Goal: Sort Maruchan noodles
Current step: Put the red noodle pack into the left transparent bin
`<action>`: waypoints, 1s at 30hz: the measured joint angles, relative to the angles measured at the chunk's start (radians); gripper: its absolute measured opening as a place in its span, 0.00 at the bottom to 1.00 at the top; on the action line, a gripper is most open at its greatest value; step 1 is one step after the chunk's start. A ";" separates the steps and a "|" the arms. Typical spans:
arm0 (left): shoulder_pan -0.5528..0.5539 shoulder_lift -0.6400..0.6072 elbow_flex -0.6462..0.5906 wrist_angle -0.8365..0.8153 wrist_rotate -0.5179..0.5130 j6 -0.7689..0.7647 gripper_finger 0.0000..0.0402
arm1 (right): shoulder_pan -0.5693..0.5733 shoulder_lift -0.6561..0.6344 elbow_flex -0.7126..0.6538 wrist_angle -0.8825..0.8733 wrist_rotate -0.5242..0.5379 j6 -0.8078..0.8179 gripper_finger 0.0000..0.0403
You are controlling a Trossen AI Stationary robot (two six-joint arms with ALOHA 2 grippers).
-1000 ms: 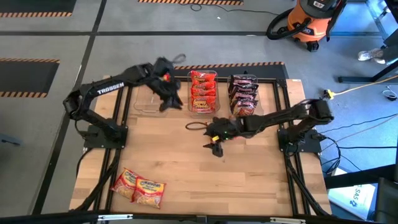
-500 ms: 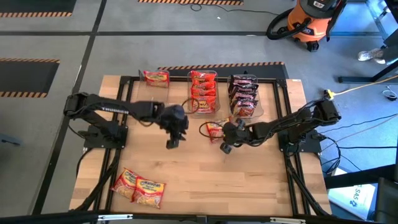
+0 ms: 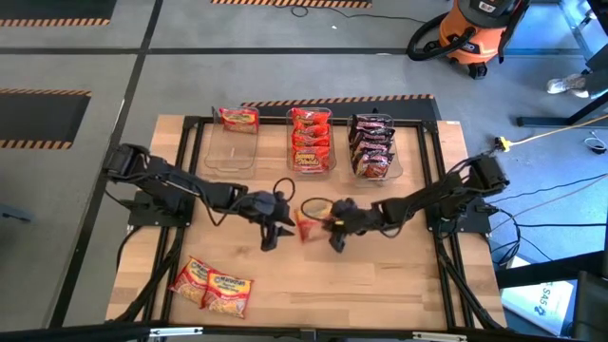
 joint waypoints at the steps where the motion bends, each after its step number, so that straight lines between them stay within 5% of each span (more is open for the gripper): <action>1: -0.007 0.013 0.000 0.013 -0.005 0.000 0.35 | 0.011 0.006 0.007 0.043 -0.025 -0.008 0.18; 7: -0.025 0.033 0.001 0.018 -0.051 0.007 0.35 | 0.045 -0.023 0.085 0.013 -0.118 -0.111 0.18; 16: 0.038 0.054 0.059 0.048 -0.071 0.007 0.43 | 0.102 -0.046 0.104 -0.022 -0.062 -0.106 0.20; 23: 0.108 0.174 0.116 0.029 0.026 0.007 0.59 | 0.191 0.069 0.103 0.100 0.003 -0.160 0.44; 30: 0.178 0.333 0.215 0.018 0.131 -0.023 0.61 | 0.233 0.195 0.102 0.190 0.094 -0.267 0.60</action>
